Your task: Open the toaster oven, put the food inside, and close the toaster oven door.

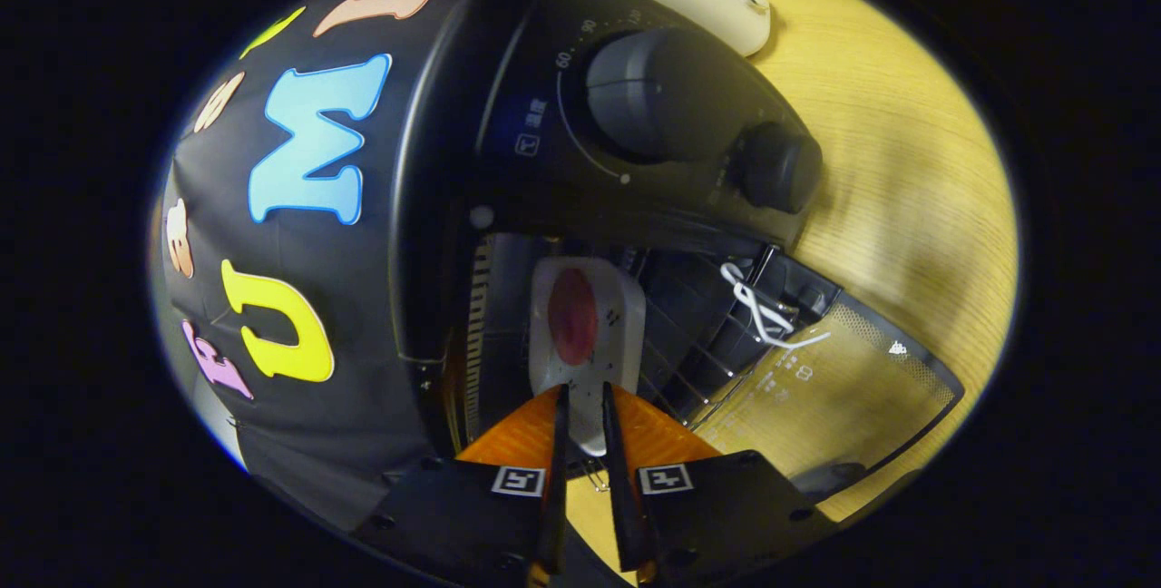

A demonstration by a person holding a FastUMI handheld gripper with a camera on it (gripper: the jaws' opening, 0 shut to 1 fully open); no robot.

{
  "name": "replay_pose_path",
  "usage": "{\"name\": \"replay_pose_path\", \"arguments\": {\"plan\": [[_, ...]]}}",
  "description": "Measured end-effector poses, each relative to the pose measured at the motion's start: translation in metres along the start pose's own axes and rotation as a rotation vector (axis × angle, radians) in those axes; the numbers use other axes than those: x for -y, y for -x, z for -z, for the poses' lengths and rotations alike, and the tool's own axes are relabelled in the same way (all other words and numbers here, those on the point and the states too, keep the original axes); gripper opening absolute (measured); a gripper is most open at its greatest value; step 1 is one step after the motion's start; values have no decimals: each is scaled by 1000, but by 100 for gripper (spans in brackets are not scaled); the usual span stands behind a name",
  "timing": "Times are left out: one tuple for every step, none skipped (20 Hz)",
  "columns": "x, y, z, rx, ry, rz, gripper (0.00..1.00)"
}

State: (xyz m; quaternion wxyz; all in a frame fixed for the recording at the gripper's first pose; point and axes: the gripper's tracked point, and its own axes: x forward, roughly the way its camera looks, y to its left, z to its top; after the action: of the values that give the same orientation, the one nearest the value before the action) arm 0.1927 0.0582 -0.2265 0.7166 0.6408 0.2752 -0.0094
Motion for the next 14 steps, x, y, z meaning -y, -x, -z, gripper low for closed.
{"name": "replay_pose_path", "arguments": {"plan": [[-2,6,3,-7,20,-6,37],[-4,10,6,-9,43,-6,51],[-4,19,9,-18,75,-11,65],[-5,24,16,-32,98,-8,79],[-4,33,22,-57,120,-3,83],[-3,37,30,-77,139,7,88],[-2,44,37,-94,169,16,93],[-1,49,43,-106,204,24,97],[1,56,48,-118,256,37,97],[2,62,54,-130,320,50,97],[2,67,59,-140,393,59,97],[5,72,63,-146,472,78,97],[10,76,64,-145,534,100,97],[12,81,65,-147,593,139,97]]}}
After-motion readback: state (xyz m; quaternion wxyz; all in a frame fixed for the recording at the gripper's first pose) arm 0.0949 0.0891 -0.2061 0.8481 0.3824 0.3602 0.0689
